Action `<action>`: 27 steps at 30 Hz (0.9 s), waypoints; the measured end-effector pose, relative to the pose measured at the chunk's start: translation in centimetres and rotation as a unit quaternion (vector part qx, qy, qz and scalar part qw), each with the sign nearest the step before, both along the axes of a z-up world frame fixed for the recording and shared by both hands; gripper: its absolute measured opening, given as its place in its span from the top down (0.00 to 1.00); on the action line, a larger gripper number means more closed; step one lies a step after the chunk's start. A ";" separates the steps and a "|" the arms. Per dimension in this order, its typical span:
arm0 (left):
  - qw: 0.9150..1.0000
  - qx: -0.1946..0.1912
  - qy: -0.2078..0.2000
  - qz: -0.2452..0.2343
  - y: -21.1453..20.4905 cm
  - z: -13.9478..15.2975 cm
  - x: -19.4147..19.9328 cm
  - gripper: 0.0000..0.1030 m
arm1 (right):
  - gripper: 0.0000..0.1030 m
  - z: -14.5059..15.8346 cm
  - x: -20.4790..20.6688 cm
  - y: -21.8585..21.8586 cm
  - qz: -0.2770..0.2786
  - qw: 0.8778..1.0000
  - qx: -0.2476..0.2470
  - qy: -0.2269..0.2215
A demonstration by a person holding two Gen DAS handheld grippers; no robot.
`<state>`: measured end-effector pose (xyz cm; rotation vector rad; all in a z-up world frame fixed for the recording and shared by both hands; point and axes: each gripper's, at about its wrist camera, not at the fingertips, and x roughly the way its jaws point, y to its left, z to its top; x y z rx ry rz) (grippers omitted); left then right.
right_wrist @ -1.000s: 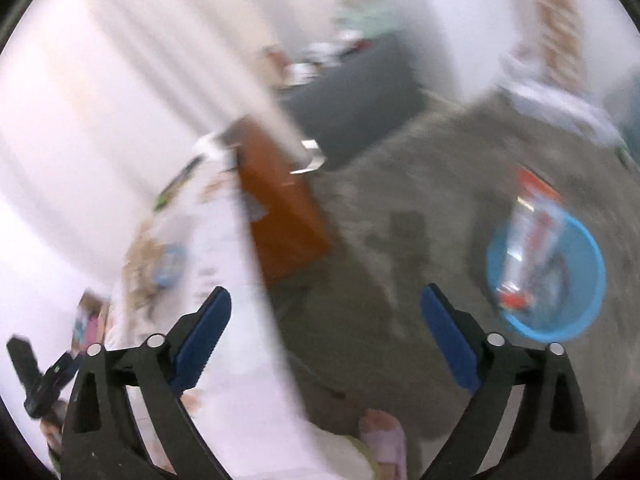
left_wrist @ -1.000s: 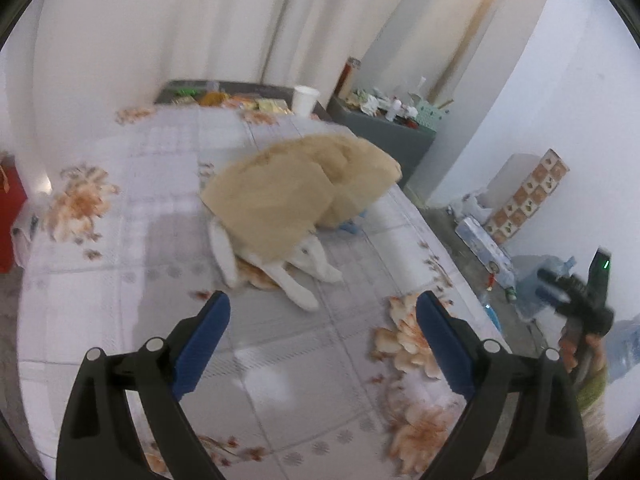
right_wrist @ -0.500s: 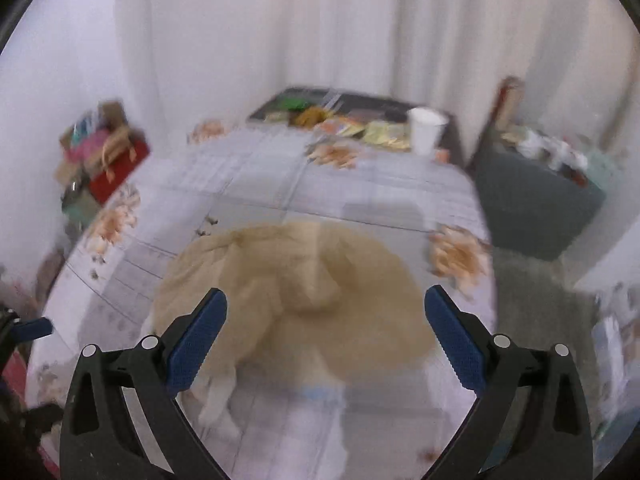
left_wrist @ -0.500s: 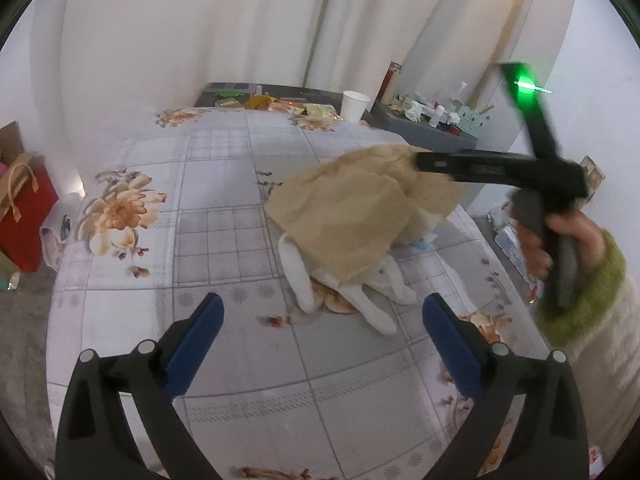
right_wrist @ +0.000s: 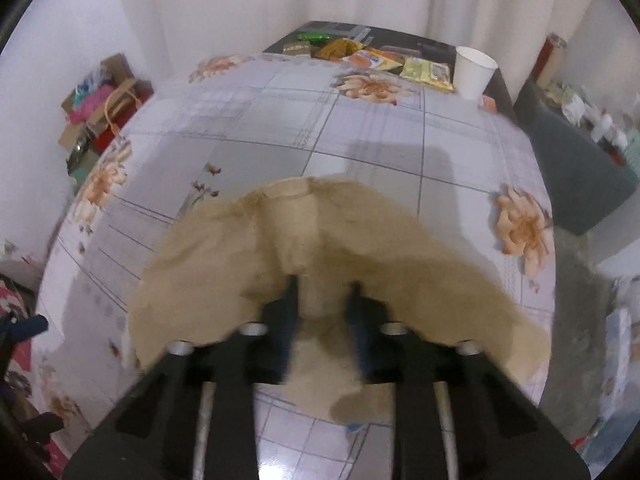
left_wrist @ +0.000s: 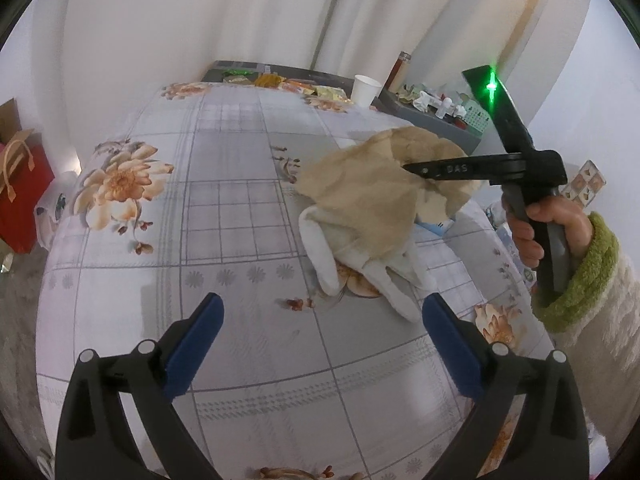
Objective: Collect trash
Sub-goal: 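Close the right tool on the brown paper, then lift the brown paper with the right tool while the left tool reaches the white cloth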
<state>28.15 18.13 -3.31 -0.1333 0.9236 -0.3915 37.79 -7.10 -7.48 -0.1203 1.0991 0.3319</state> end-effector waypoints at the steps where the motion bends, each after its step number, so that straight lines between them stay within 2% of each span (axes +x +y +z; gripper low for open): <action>1: 1.000 -0.002 -0.001 0.002 0.1 0.1 -0.2 0.05 | 0.93 0.2 0.0 -0.1 -0.002 1.000 0.008 -0.003; 5: 1.000 -0.007 -0.006 0.006 0.5 0.7 -1.0 0.05 | 0.94 2.9 -1.3 -0.5 -0.006 0.998 0.049 -0.033; 10: 1.000 -0.006 -0.010 0.008 0.7 1.3 -2.0 0.05 | 0.94 8.4 -5.1 -1.9 -0.014 0.990 0.087 -0.107; 13: 1.000 -0.006 -0.014 0.010 0.9 1.6 -2.6 0.05 | 0.94 11.6 -8.7 -3.4 -0.025 0.983 0.084 -0.159; 15: 1.000 -0.005 -0.016 0.012 1.2 1.7 -2.9 0.05 | 0.94 13.3 -11.7 -4.7 -0.036 0.978 0.068 -0.195; 17: 1.000 -0.007 -0.016 0.014 1.3 1.7 -3.2 0.05 | 0.94 13.8 -14.2 -5.5 -0.042 0.975 0.037 -0.216; 21: 1.000 -0.010 -0.011 0.014 1.3 1.4 -3.4 0.05 | 0.94 11.6 -18.6 -5.2 -0.027 0.973 -0.049 -0.223; 24: 1.000 -0.009 -0.007 0.013 0.9 1.1 -3.4 0.05 | 0.94 6.9 -21.7 -3.4 0.007 0.979 -0.092 -0.179; 27: 1.000 -0.011 -0.003 0.010 0.5 0.9 -3.6 0.05 | 0.93 2.8 -23.8 -1.6 0.047 0.988 -0.078 -0.122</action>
